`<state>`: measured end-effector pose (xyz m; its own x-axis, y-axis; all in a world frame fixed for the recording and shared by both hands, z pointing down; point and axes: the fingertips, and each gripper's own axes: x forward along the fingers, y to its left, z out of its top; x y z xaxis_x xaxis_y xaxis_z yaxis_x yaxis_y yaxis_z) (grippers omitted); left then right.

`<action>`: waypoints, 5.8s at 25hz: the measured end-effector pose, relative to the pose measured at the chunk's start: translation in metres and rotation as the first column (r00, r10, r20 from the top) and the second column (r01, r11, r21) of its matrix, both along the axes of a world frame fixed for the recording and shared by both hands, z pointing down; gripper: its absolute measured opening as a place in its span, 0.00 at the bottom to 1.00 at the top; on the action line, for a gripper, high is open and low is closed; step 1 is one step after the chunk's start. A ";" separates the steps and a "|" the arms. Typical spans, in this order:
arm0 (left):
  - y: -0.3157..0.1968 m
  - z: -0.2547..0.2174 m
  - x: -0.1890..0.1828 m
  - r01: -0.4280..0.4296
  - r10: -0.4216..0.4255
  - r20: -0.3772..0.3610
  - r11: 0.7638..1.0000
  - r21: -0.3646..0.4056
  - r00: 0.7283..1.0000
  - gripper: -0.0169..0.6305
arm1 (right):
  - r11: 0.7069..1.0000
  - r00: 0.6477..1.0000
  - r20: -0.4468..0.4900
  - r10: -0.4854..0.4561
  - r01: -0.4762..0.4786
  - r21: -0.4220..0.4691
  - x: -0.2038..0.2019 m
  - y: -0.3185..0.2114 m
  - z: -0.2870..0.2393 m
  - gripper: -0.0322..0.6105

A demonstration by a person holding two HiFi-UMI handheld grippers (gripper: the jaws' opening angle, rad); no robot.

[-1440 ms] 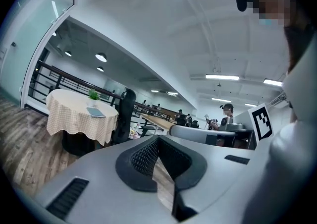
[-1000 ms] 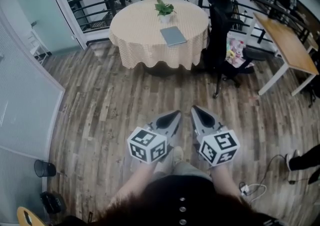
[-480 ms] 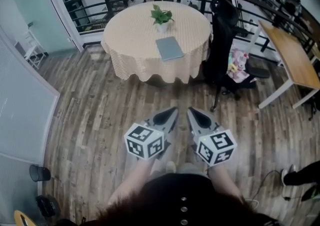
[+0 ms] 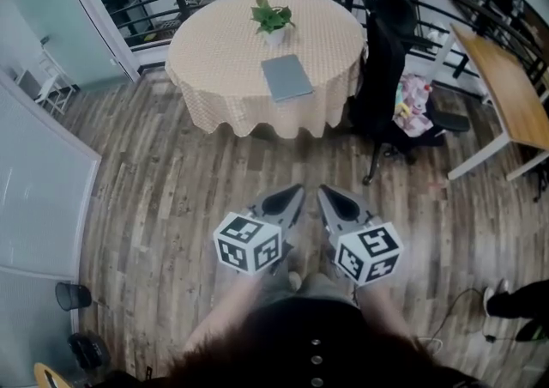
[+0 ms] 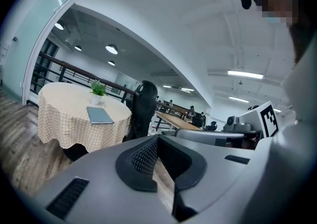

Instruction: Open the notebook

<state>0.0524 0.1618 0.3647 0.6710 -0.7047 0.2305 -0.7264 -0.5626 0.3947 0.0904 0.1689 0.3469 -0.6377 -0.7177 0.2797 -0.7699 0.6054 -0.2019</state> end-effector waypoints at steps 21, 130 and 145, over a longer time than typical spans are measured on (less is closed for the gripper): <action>-0.160 0.012 -0.059 0.033 -0.033 0.006 0.999 -0.017 0.999 0.04 | 1.000 0.999 -0.019 -0.029 0.029 -0.006 -0.063 -0.158 0.019 0.07; -0.357 0.192 -0.126 0.118 -0.130 -0.007 0.914 -0.389 0.991 0.04 | 0.903 0.524 -0.801 -0.288 0.427 -0.045 -0.139 -0.393 0.220 0.22; -0.355 0.198 -0.120 0.109 -0.123 -0.008 0.907 -0.406 0.992 0.04 | 0.900 0.503 -0.829 -0.243 0.435 0.001 -0.139 -0.396 0.224 0.22</action>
<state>-0.0675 -0.1936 0.5627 0.6023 -0.6289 0.4916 -0.7597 -0.2626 0.5948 -0.0482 -0.2273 0.5712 -0.4246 -0.5925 0.6846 -0.2747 0.8048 0.5262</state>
